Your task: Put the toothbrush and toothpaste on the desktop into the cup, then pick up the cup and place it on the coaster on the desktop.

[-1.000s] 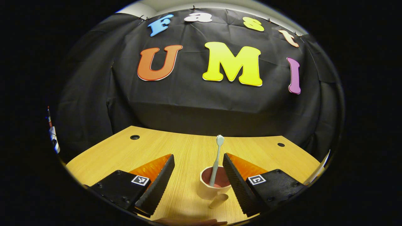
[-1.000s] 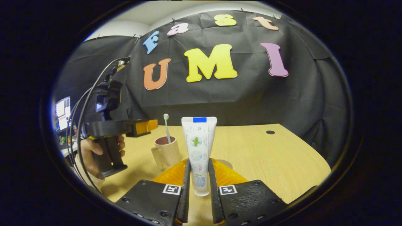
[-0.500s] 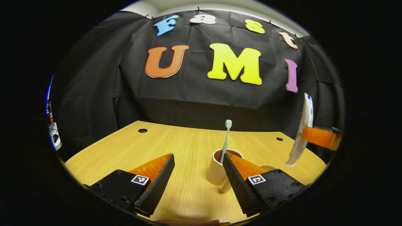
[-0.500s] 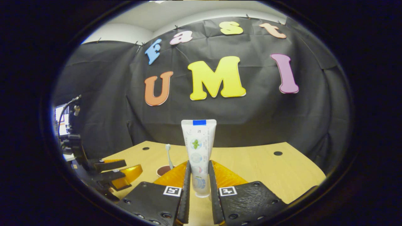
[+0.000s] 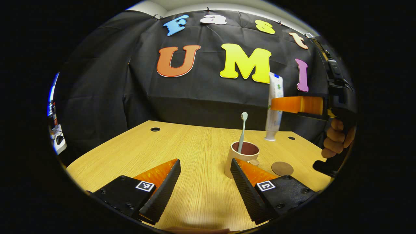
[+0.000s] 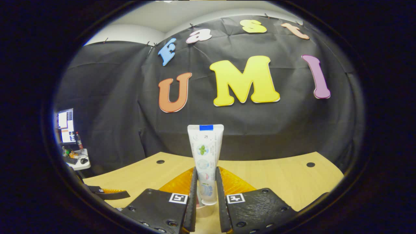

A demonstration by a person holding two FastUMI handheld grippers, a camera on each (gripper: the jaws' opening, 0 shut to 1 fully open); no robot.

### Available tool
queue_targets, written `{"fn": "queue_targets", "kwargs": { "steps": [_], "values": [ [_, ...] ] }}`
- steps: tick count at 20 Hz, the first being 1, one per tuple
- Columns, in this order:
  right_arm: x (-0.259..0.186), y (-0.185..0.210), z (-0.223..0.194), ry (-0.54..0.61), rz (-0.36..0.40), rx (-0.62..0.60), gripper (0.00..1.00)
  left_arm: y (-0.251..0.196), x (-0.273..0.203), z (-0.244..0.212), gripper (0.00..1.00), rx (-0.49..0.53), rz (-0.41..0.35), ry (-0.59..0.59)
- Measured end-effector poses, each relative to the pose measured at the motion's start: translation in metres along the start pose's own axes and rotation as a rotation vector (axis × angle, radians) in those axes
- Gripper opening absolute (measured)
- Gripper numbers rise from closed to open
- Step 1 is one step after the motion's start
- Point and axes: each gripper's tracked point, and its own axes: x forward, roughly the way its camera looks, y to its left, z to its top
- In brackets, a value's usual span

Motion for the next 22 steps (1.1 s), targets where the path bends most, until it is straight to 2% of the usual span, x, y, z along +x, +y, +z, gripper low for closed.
{"fn": "queue_targets", "kwargs": {
  "steps": [4,7,9,10,11,13,14,16,17,18,22],
  "values": [
    [0.011,0.022,-0.01,0.009,0.021,-0.036,0.29,0.007,0.0,-0.002,0.98,0.019,0.015,0.013],
    [0.015,0.025,-0.014,0.009,0.015,-0.057,0.31,0.004,-0.002,-0.002,0.98,0.014,0.0,0.003],
    [0.016,0.021,-0.014,0.01,0.003,-0.053,0.29,0.003,-0.001,-0.003,0.98,0.016,-0.004,0.007],
    [0.017,0.021,-0.015,0.012,0.002,-0.05,0.32,0.002,-0.001,-0.004,0.98,0.018,-0.005,0.012],
    [0.017,0.02,-0.016,0.017,0.001,-0.049,0.3,0.001,-0.001,-0.005,0.98,0.019,-0.008,0.016],
    [0.014,0.019,-0.016,0.021,0.004,-0.05,0.33,-0.004,0.0,-0.005,0.99,0.021,-0.018,0.018],
    [0.012,0.018,-0.013,0.01,0.0,-0.052,0.39,-0.006,0.0,-0.006,0.98,0.025,-0.021,0.02],
    [0.004,0.013,-0.003,-0.015,-0.009,-0.044,0.4,-0.009,-0.001,-0.007,0.98,0.03,-0.025,0.022],
    [0.003,0.012,0.001,-0.025,-0.009,-0.036,0.45,-0.011,-0.001,-0.007,0.98,0.034,-0.026,0.025],
    [-0.004,0.011,0.005,-0.03,-0.007,-0.028,0.58,-0.012,0.0,-0.008,0.98,0.037,-0.027,0.025],
    [-0.018,-0.002,0.014,-0.042,-0.025,-0.013,0.78,-0.022,0.001,-0.007,0.98,0.04,-0.04,0.031]
  ]
}}
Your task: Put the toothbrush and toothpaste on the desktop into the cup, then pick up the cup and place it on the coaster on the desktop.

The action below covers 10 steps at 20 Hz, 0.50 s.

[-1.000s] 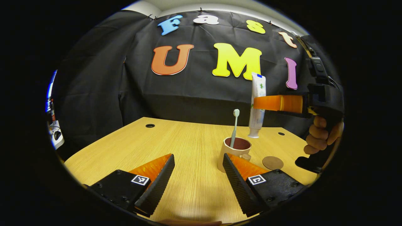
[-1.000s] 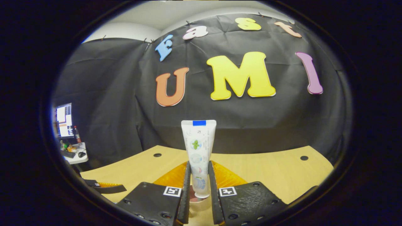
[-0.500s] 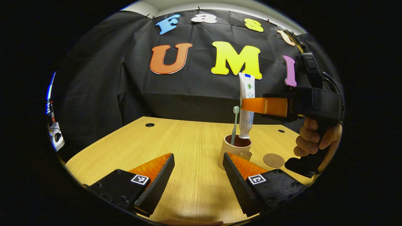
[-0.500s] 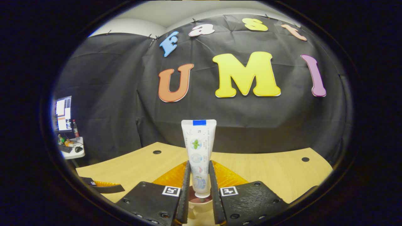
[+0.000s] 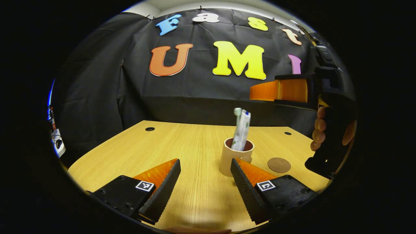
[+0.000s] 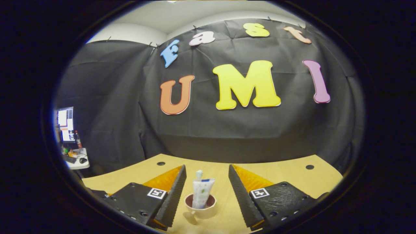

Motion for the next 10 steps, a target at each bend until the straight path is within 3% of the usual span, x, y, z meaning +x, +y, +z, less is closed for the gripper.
{"fn": "queue_targets", "kwargs": {
  "steps": [10],
  "values": [
    [-0.044,-0.041,0.003,-0.023,-0.029,-0.029,0.94,-0.04,0.009,0.002,0.98,0.024,-0.055,0.012]
  ]
}}
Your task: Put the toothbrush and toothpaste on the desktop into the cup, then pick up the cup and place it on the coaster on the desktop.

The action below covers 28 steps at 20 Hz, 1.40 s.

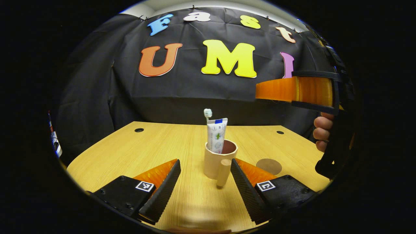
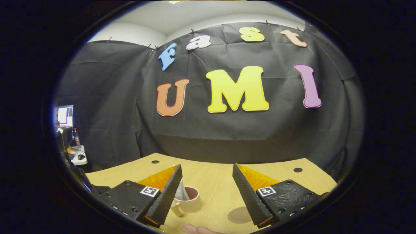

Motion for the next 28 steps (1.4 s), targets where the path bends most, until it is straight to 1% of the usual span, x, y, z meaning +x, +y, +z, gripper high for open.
{"fn": "queue_targets", "kwargs": {
  "steps": [5,9,13,18,24,26,28],
  "values": [
    [-0.035,-0.029,-0.009,-0.01,-0.022,-0.014,0.94,-0.015,0.011,-0.002,0.99,0.015,0.008,0.023],
    [-0.063,-0.056,-0.017,-0.008,-0.039,0.0,0.94,-0.024,0.022,-0.006,0.98,0.013,0.019,0.047],
    [-0.087,-0.091,-0.022,-0.025,-0.089,-0.001,0.94,-0.026,0.033,-0.009,0.98,0.052,0.052,0.094],
    [-0.101,-0.127,-0.043,0.002,-0.137,0.015,0.94,-0.038,0.042,0.0,0.97,0.035,0.045,0.141],
    [-0.11,-0.143,-0.052,0.012,-0.137,0.032,0.94,-0.04,0.045,0.021,0.97,0.045,0.045,0.256],
    [-0.111,-0.142,-0.053,0.014,-0.128,0.031,0.94,-0.031,0.045,0.022,0.97,0.069,0.067,0.318],
    [-0.111,-0.14,-0.053,0.015,-0.122,0.031,0.94,-0.025,0.048,0.018,0.97,0.085,0.072,0.396]
  ]
}}
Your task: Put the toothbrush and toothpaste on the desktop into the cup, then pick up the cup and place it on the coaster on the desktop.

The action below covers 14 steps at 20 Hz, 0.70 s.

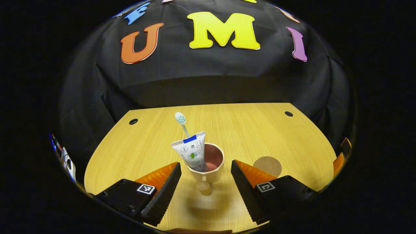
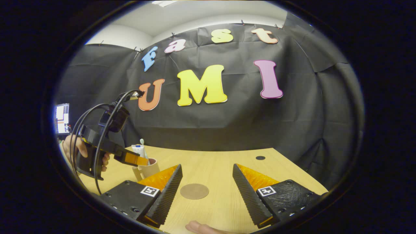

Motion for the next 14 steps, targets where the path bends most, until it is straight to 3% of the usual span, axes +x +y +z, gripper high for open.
{"fn": "queue_targets", "kwargs": {
  "steps": [4,8,10,14],
  "values": [
    [0.0,0.008,-0.006,0.013,0.016,-0.015,0.94,-0.002,0.015,-0.03,0.98,0.005,-0.029,0.227],
    [0.001,0.012,-0.012,0.027,0.026,-0.029,0.94,0.003,0.042,-0.049,0.97,-0.003,-0.003,0.319],
    [0.003,0.011,-0.015,0.038,0.027,-0.025,0.94,0.002,0.049,-0.058,0.94,-0.022,-0.018,0.355],
    [0.007,0.009,-0.022,0.063,0.025,0.0,0.94,0.0,0.046,-0.059,0.77,-0.046,-0.02,0.375]
  ]
}}
